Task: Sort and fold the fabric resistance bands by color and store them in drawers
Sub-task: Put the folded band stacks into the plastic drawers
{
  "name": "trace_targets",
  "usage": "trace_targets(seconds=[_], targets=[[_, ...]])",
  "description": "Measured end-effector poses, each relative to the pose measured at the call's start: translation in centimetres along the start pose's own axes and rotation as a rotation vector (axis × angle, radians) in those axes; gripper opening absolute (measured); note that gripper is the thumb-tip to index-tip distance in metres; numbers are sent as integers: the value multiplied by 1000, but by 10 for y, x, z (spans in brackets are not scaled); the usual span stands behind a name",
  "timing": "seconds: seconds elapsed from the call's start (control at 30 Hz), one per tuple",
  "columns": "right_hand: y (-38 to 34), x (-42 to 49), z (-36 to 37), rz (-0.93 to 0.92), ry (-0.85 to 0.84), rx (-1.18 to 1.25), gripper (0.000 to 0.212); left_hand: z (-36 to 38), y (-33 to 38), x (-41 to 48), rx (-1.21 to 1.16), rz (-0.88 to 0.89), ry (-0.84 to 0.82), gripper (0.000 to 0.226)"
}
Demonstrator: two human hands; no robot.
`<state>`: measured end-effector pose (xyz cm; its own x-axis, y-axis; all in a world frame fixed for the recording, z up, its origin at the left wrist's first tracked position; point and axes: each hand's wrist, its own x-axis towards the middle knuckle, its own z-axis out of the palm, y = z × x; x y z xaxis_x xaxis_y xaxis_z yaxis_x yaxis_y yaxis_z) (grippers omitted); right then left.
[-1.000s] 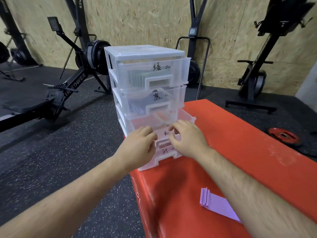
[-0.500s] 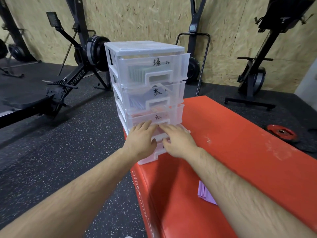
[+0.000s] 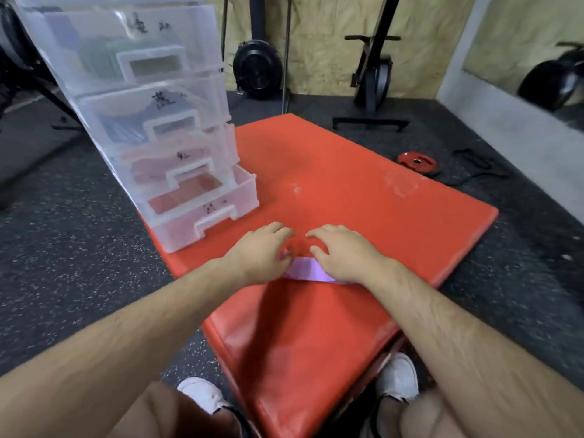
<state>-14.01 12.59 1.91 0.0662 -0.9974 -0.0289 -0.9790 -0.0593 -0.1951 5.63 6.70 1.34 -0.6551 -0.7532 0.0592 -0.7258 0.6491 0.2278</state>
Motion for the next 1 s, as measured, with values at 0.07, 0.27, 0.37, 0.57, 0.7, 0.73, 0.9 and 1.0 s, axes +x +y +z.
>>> trace_targets(seconds=[0.07, 0.27, 0.37, 0.57, 0.7, 0.73, 0.9, 1.0], targets=[[23, -10, 10, 65, -96, 0, 46, 13, 11, 7, 5, -9, -95, 48], [47, -17, 25, 109, -140, 99, 44, 38, 14, 33, 74, -81, -356, 61], [47, -10, 25, 178, -143, 184, 50, 30, 16, 41, 46, -102, -370, 40], [44, -5, 18, 226, -167, 318, 25, 27, 8, 39, -16, -103, -346, 28], [42, -6, 4, 149, -148, 388, 19, 20, 5, 29, -86, -59, -313, 19], [41, -6, 0, 130, -136, 406, 18, 17, 4, 25, -126, -75, -295, 19], [26, 3, -18, 32, -39, 542, 18, -8, -15, -2, -467, -94, -210, 23], [15, 14, -28, -19, 4, 528, 22, -22, -39, -16, -544, -148, -91, 23]])
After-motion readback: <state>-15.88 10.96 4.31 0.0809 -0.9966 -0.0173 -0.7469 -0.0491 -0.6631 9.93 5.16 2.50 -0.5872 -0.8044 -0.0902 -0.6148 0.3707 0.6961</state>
